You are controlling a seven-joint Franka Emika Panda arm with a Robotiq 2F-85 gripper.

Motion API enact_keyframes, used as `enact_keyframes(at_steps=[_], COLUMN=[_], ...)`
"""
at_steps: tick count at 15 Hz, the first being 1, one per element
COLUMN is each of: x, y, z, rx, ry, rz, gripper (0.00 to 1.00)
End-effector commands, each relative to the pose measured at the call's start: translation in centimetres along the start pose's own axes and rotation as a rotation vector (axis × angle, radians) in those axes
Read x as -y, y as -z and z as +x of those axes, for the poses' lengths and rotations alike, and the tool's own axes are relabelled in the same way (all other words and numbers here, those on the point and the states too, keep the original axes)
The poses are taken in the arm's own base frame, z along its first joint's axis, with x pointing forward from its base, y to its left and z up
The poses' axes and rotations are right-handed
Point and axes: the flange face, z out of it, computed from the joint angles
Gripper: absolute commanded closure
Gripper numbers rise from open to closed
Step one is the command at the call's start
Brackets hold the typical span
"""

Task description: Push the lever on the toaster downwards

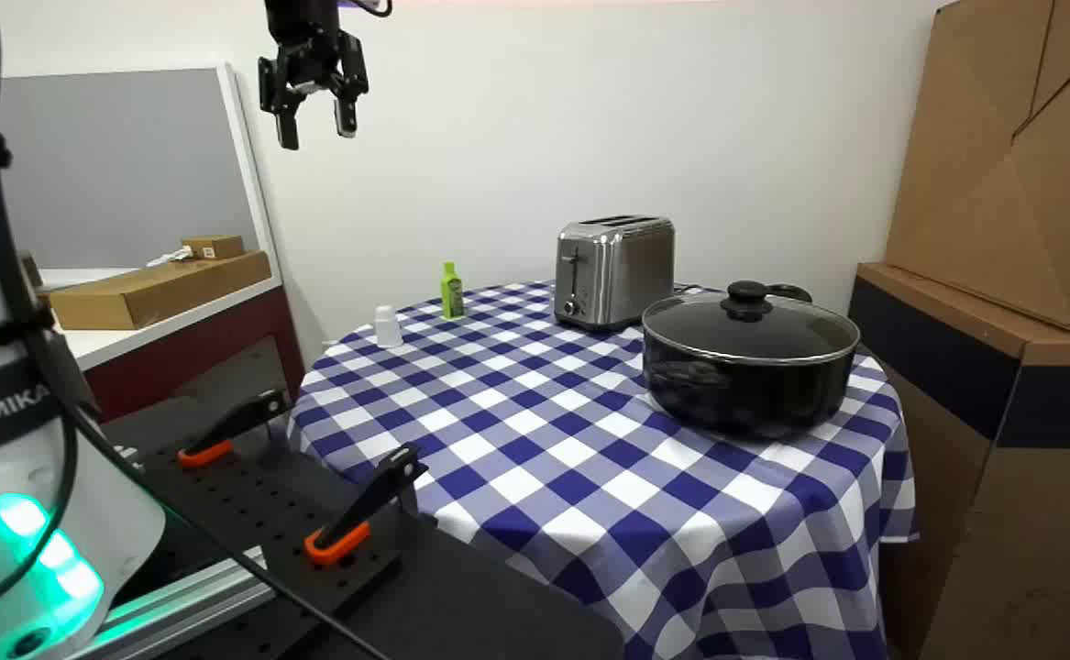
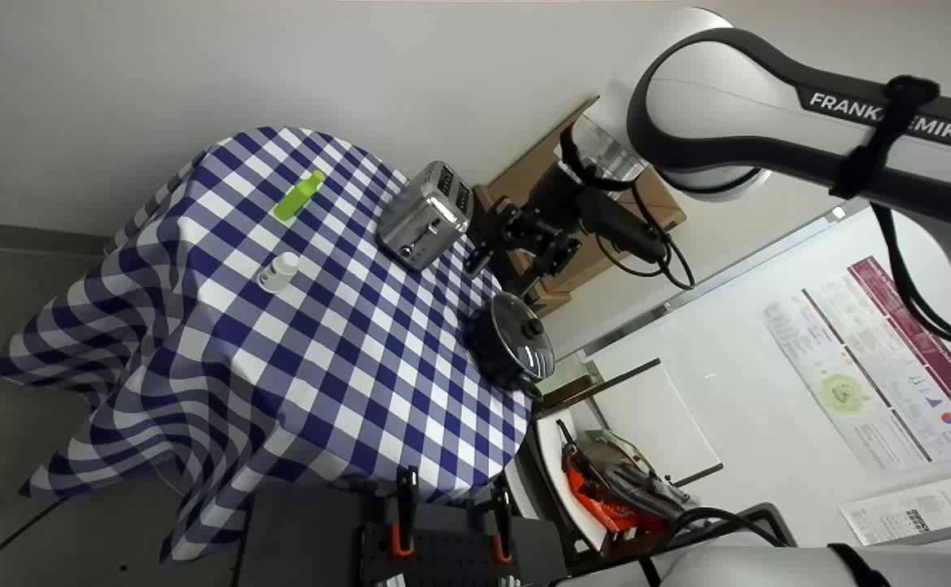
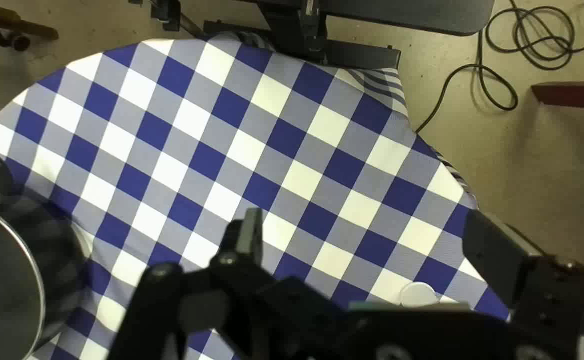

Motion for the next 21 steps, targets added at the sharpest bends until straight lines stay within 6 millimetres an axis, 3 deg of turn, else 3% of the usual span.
enact_keyframes(at_steps=[1,7,9,11,19,21], x=[0.0,-3.5,-5.2,-6.5,-9.4,-10.1], y=[0.1,1.2,1.2,0.7,-4.2,-4.6], z=[0.0,3.5,5.8,8.1,19.3,21.7], rx=[0.001,-0.054,-0.077,-0.092,-0.131,-0.166], ry=[0.000,-0.029,-0.037,-0.039,-0.008,-0.013], rz=[0.000,-0.045,-0.076,-0.100,-0.119,-0.139], gripper=[0.00,0.00,0.25,0.33,0.95,1.00])
